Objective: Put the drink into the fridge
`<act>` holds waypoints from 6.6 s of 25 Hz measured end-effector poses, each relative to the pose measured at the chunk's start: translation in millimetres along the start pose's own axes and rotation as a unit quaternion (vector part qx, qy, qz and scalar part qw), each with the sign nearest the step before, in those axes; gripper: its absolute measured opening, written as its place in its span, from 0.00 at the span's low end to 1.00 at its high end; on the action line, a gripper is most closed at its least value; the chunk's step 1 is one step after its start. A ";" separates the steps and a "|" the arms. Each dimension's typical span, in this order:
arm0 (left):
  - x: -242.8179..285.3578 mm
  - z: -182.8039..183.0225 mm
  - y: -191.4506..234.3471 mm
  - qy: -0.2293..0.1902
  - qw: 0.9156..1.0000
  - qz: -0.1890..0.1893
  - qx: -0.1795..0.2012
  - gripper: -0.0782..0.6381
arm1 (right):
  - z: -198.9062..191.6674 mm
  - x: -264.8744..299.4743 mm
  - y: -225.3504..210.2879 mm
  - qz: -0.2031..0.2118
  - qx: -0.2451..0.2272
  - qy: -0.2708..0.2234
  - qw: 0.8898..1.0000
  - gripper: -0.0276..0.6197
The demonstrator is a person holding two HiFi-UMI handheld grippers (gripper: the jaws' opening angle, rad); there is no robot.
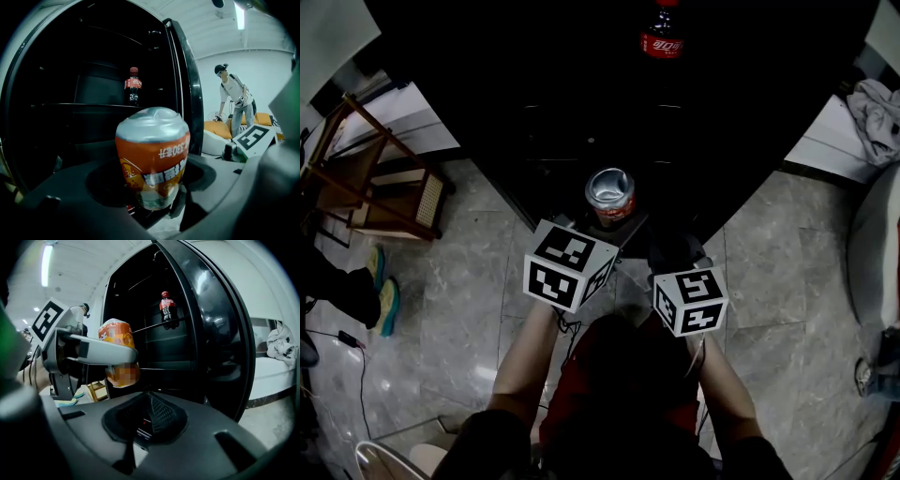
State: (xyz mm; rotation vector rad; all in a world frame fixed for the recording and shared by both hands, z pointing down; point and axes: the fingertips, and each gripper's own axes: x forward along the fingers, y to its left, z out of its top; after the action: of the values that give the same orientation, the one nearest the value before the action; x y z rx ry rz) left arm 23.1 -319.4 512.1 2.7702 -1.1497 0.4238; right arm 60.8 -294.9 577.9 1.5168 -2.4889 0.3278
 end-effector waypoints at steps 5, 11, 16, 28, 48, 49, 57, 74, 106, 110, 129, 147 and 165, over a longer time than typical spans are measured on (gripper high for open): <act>10.6 8.5 6.5 0.001 1.000 -0.001 0.009 0.59 | 1.9 3.8 -1.1 0.002 0.000 -0.002 1.000 0.07; 23.1 18.0 12.7 0.001 1.000 -0.013 0.013 0.59 | 7.3 13.3 -2.0 0.002 -0.002 -0.003 1.000 0.07; 31.8 21.9 17.9 0.002 1.000 -0.019 0.018 0.59 | 8.5 22.4 -4.2 0.001 0.000 -0.001 1.000 0.07; 44.1 29.7 27.8 0.012 0.999 -0.028 0.032 0.59 | 5.0 31.7 0.0 -0.001 -0.005 0.006 1.000 0.07; 79.4 32.7 44.7 0.027 0.998 -0.028 0.045 0.59 | 11.2 48.2 -8.8 0.003 -0.003 0.002 1.000 0.07; 81.0 32.7 45.9 0.028 0.998 -0.027 0.045 0.59 | 11.3 48.9 -9.1 0.003 -0.003 0.001 1.000 0.07; 95.7 29.2 52.4 0.035 0.998 -0.025 0.042 0.59 | 6.5 57.4 -13.3 0.001 0.008 0.008 1.000 0.07; 111.6 35.3 61.3 0.024 0.999 -0.033 0.029 0.59 | 5.0 83.9 -12.0 0.013 0.019 0.029 0.999 0.07; 146.9 44.9 71.3 0.013 0.999 -0.028 0.017 0.59 | -1.1 103.1 -20.1 0.022 0.033 0.047 0.998 0.07; 146.0 47.0 72.1 0.002 0.999 -0.009 0.031 0.59 | -1.0 101.5 -17.9 0.021 0.033 0.047 0.998 0.07; 97.7 53.3 75.1 -0.092 0.995 0.019 0.017 0.59 | 0.7 82.5 -12.7 0.013 0.031 0.036 0.999 0.07; 23.3 38.0 73.2 -0.132 0.989 0.053 -0.042 0.30 | 32.9 44.1 0.3 0.012 0.009 -0.019 1.000 0.07; -21.3 27.7 39.7 -0.125 0.990 0.064 -0.013 0.12 | 61.7 -10.9 -4.0 0.003 0.009 -0.072 0.997 0.07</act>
State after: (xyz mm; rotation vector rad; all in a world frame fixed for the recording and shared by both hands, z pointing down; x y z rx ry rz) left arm -13.5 -338.8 479.2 2.7954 -1.3800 0.0710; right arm 65.5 -305.6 516.2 1.5932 -2.6081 0.2506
